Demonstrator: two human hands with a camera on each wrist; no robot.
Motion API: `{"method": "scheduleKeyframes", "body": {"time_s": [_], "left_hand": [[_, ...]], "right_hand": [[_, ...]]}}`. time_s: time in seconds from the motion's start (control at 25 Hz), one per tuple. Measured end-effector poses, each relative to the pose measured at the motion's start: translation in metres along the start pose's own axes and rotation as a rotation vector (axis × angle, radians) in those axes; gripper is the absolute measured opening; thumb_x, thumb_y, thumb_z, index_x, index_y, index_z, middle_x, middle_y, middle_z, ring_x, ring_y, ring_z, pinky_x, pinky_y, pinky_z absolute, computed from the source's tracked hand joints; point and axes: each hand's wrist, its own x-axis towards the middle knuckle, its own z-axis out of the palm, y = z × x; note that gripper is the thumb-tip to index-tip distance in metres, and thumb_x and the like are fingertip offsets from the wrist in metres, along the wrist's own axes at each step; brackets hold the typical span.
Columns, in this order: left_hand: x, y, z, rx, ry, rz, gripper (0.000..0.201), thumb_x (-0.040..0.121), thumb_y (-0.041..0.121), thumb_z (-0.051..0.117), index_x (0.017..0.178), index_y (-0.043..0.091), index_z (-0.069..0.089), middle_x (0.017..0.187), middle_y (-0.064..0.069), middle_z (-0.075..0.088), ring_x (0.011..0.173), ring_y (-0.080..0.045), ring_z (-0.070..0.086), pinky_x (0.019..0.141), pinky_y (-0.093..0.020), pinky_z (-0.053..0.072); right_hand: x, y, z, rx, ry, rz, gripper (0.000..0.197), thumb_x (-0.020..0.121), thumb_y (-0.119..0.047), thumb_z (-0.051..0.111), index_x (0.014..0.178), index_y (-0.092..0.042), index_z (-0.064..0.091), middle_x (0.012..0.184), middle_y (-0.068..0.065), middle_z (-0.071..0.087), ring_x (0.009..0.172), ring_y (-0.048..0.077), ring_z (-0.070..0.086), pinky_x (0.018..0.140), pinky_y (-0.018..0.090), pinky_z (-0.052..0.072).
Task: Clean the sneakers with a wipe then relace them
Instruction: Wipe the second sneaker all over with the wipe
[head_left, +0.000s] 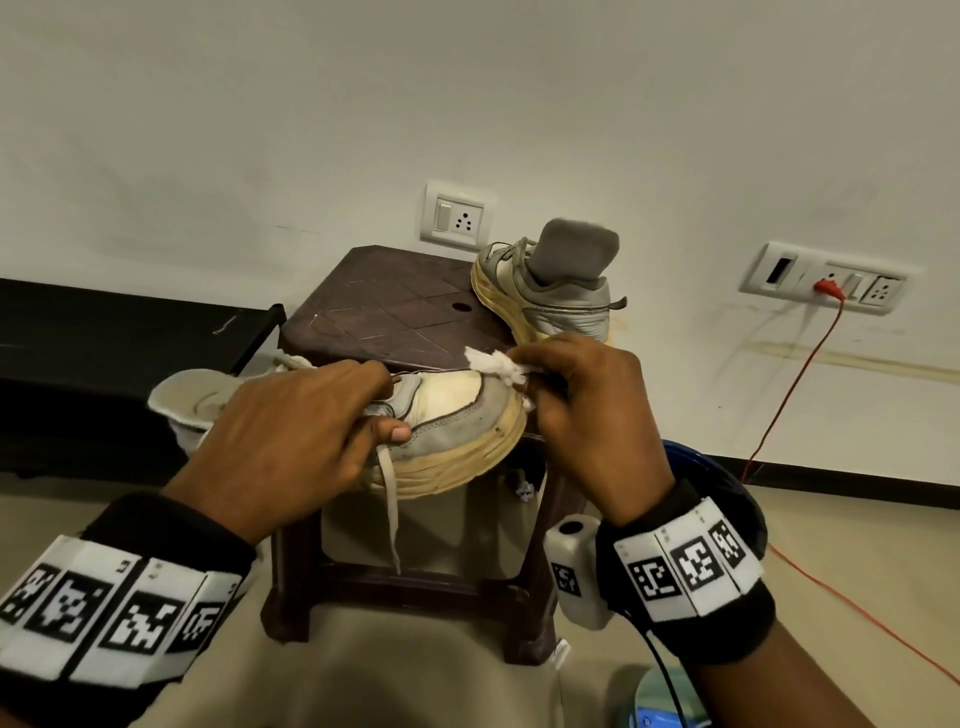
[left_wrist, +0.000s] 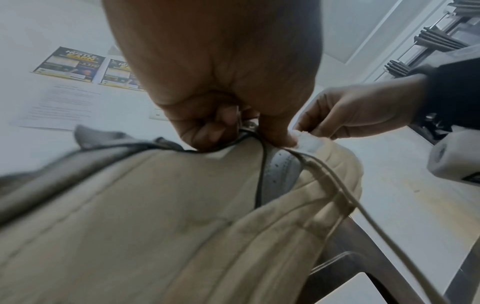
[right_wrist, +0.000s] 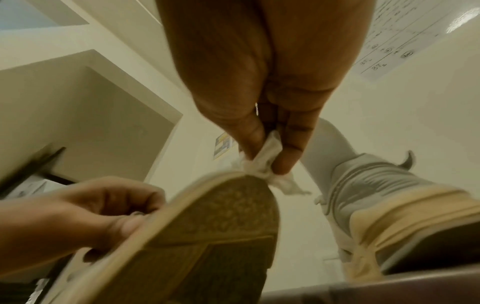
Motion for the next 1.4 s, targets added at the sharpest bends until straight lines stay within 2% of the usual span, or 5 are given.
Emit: {"method": "scheduleKeyframes", "body": {"time_s": [0.48, 0.68, 0.84, 1.04, 1.4], "left_hand": [[0.011, 0.016, -0.004, 0.017, 0.120, -0.176, 0.029, 0.085, 0.044, 0.059, 0.088, 0.015, 0.061, 0.056, 0.015, 0.033, 0.046, 0.002, 0.028, 0.046, -0.013, 0.018], [0.016, 0.029, -0.002, -0.058, 0.149, -0.175, 0.036, 0.086, 0.048, 0.057, 0.089, 0.013, 0.062, 0.057, 0.014, 0.034, 0.046, -0.004, 0.032, 0.046, -0.015, 0.023], [0.018, 0.029, 0.000, -0.058, 0.145, -0.231, 0.037, 0.086, 0.049, 0.058, 0.093, 0.013, 0.062, 0.058, 0.008, 0.046, 0.050, -0.012, 0.043, 0.050, -0.025, 0.036], [0.022, 0.035, -0.006, -0.013, 0.123, -0.324, 0.039, 0.088, 0.049, 0.056, 0.103, 0.013, 0.062, 0.079, -0.006, 0.068, 0.067, -0.021, 0.059, 0.059, -0.029, 0.043], [0.053, 0.043, -0.006, -0.004, 0.044, -0.332, 0.025, 0.094, 0.028, 0.053, 0.115, 0.015, 0.052, 0.109, -0.007, 0.061, 0.094, -0.021, 0.060, 0.082, -0.031, 0.045]], "right_hand": [[-0.020, -0.017, 0.015, -0.076, 0.011, -0.172, 0.024, 0.080, -0.003, 0.070, 0.103, -0.009, 0.071, 0.097, 0.004, 0.067, 0.083, 0.013, 0.062, 0.072, 0.020, 0.052], [-0.005, -0.001, 0.009, -0.070, 0.251, -0.070, 0.021, 0.081, -0.007, 0.070, 0.101, -0.006, 0.071, 0.099, 0.006, 0.068, 0.086, 0.014, 0.062, 0.074, 0.019, 0.051], [-0.015, -0.009, 0.025, -0.066, 0.117, -0.150, 0.022, 0.079, -0.003, 0.070, 0.100, -0.006, 0.071, 0.096, 0.006, 0.067, 0.085, 0.016, 0.062, 0.073, 0.026, 0.054], [-0.019, -0.015, 0.041, -0.073, 0.017, -0.173, 0.035, 0.081, -0.004, 0.062, 0.116, -0.009, 0.063, 0.100, 0.006, 0.062, 0.085, 0.018, 0.059, 0.070, 0.032, 0.054], [0.005, -0.017, 0.054, -0.165, -0.013, -0.106, 0.059, 0.082, -0.010, 0.058, 0.139, -0.019, 0.042, 0.096, 0.006, 0.049, 0.079, 0.017, 0.047, 0.061, 0.030, 0.048]]}}
